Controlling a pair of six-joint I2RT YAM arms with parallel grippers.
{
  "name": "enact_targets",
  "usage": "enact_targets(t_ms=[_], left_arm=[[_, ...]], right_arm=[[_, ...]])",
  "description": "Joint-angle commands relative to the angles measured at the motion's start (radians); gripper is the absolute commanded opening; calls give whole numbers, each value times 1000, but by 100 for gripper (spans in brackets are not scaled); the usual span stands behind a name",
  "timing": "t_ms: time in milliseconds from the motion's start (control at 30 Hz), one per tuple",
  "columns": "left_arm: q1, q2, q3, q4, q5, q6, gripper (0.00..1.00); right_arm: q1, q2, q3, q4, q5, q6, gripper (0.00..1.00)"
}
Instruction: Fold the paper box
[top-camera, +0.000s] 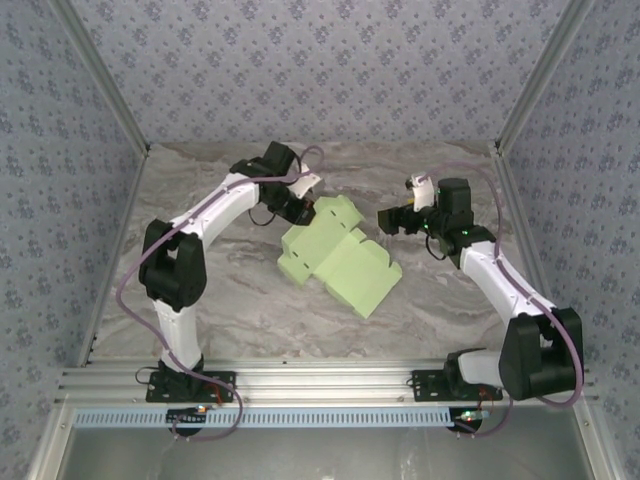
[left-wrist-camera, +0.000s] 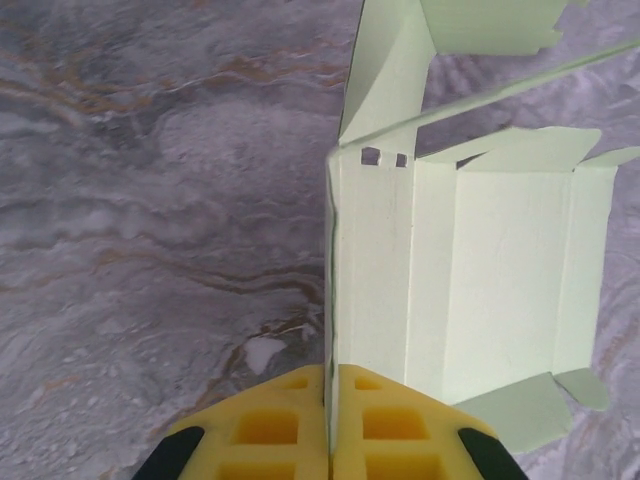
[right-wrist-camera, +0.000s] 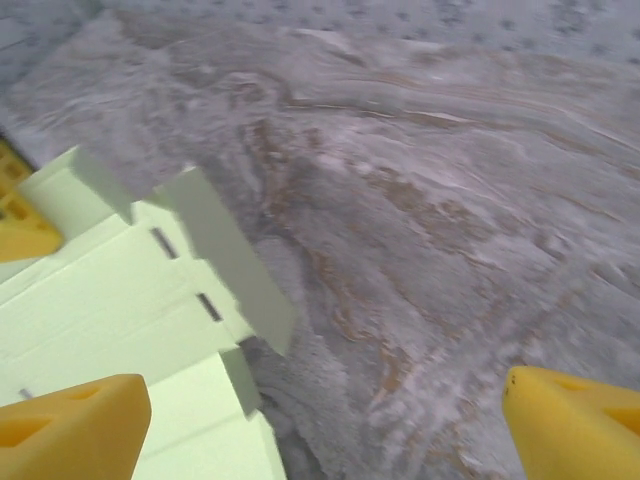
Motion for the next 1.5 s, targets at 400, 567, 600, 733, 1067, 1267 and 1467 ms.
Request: enact_targets(t_ms=[400,567,600,733,1067,1267,1467], left_arm=[[-35,40,199,-175,48,123,6],[-38,53,215,-199,38,153,6],[-37,61,228,-214,45,156,5],[-47,70,234,-219,53,173,5],[-39,39,237,-194,44,152,30],[42,-56,95,-45,52,12,99],[117,-295,-356,371,55,-237,99]], right_arm=[[125,217,133,-37,44,-346,67],[127,212,168,-78,47,-369,69],[131,211,169,-75,54,-374,69],[143,210,173,-47,53,-378,59],[168,274,255,-150,132,-430,2],[141,211,170,-27,210,-264,0],[80,96,12,118,148,-81,0]])
